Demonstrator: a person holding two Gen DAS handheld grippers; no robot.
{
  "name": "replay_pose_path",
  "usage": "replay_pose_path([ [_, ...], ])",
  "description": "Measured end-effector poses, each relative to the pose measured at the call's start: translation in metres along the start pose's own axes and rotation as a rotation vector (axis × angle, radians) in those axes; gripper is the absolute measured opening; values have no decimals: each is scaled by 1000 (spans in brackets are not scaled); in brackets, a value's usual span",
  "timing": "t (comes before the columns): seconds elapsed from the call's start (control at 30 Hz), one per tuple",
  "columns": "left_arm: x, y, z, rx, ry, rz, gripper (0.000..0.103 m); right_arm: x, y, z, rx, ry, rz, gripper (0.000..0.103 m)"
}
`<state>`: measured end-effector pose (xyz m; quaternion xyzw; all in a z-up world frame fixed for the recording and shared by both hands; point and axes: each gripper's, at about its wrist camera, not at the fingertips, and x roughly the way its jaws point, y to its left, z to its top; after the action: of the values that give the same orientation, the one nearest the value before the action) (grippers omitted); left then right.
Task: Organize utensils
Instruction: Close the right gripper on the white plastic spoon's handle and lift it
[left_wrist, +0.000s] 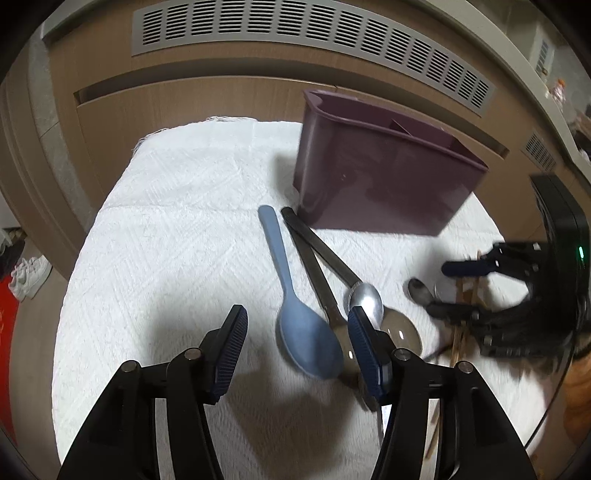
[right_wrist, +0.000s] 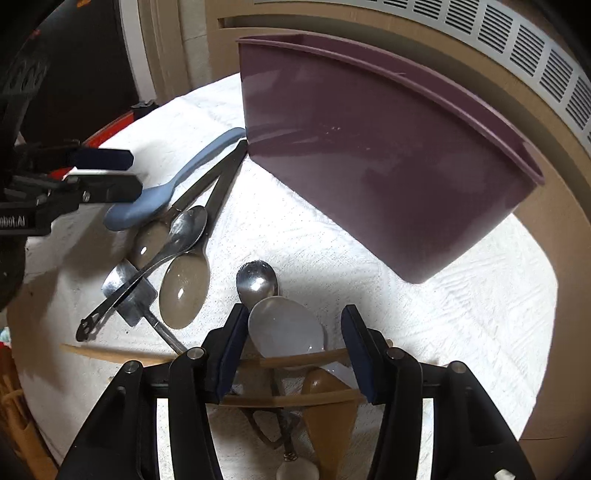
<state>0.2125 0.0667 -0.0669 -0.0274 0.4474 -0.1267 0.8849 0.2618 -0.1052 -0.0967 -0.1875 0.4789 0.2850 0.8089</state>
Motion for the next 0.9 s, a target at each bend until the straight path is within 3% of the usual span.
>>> replay_pose_path([
  [0.07, -2, -5, -4, 30, 15, -23, 58, 0, -4, 0, 6, 15, 14, 49],
  [0.1, -2, -8, -6, 50, 23, -45, 58, -2, -3, -1, -2, 21, 4, 38],
  [0.13, -3, -12, -8, 69, 30, -68, 58, -4, -1, -3, -3, 26, 9, 35],
  [0.27, -1, -35, -10, 145, 38, -134, 57, -23, -4, -10, 26, 9, -31, 34],
  [0.47, 28, -52, 7, 132, 68, -42, 56, -58, -19, -13, 112, -105, -29, 35],
  [0.53, 39, -55, 14, 125, 83, 8, 46, -70, -23, -13, 141, -140, -24, 35],
  [0.73, 57, -67, 20, 142, 117, 14, 44, -100, -28, -16, 224, -230, 36, 35],
  [0.8, 59, -75, 16, 175, 99, 47, 44, -105, -27, -15, 239, -241, 35, 35],
  [0.87, 57, -74, 13, 179, 74, 62, 36, -106, -25, -13, 261, -241, 36, 35],
  [0.9, 53, -71, 13, 162, 56, 66, 28, -106, -23, -13, 275, -240, 40, 35],
])
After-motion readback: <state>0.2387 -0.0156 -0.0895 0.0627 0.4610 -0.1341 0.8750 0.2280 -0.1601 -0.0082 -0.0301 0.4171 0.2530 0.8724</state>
